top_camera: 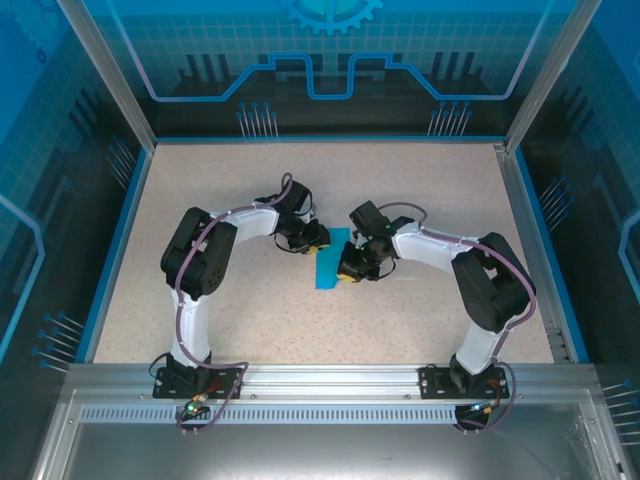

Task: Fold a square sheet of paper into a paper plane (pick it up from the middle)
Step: Third fold the triangle at the center of the table.

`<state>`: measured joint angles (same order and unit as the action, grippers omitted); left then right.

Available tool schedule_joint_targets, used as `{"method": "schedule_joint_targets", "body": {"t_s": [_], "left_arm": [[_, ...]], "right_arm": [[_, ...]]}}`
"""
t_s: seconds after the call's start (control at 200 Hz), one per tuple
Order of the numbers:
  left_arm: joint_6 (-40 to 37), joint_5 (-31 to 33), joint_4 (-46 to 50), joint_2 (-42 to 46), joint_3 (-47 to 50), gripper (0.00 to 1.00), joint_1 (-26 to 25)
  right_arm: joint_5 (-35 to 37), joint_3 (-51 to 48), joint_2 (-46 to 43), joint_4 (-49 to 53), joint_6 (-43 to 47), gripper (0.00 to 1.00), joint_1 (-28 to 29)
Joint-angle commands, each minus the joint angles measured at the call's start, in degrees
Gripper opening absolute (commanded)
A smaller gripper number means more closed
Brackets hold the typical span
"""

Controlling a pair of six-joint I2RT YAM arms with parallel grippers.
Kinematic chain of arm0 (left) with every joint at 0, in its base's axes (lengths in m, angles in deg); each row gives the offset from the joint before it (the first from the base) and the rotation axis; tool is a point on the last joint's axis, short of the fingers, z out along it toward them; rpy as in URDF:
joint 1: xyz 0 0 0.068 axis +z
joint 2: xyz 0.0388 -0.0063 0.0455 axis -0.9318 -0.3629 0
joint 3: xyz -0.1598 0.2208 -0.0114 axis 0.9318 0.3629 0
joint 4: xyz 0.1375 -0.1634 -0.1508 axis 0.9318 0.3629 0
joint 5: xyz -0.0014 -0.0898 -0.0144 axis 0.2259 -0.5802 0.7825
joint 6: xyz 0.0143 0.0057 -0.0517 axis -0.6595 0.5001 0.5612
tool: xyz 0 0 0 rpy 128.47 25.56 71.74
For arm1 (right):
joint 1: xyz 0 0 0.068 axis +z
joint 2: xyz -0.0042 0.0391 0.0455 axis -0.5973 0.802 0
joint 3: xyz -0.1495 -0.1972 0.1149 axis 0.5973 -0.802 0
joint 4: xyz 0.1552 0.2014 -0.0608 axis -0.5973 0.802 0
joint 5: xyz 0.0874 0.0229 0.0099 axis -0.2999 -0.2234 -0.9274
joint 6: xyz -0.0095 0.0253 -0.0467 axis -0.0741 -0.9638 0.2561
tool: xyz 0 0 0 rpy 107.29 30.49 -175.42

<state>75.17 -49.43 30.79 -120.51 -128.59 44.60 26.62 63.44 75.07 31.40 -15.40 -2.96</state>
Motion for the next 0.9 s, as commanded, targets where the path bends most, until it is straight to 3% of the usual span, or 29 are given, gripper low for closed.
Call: {"method": "schedule_joint_targets", "body": {"t_s": [0.0, 0.89], "left_arm": [[-1.2, 1.2, 3.3, -1.5, -0.2, 0.30, 0.2], [1.9, -0.3, 3.3, 1.6, 2.1, 0.29, 0.2]], "right_arm": [[-1.5, 2.2, 1.6, -4.9, 0.6, 0.07, 0.2], [-0.2, 8.0, 11.2, -9.4, 3.6, 0.08, 1.4]]}}
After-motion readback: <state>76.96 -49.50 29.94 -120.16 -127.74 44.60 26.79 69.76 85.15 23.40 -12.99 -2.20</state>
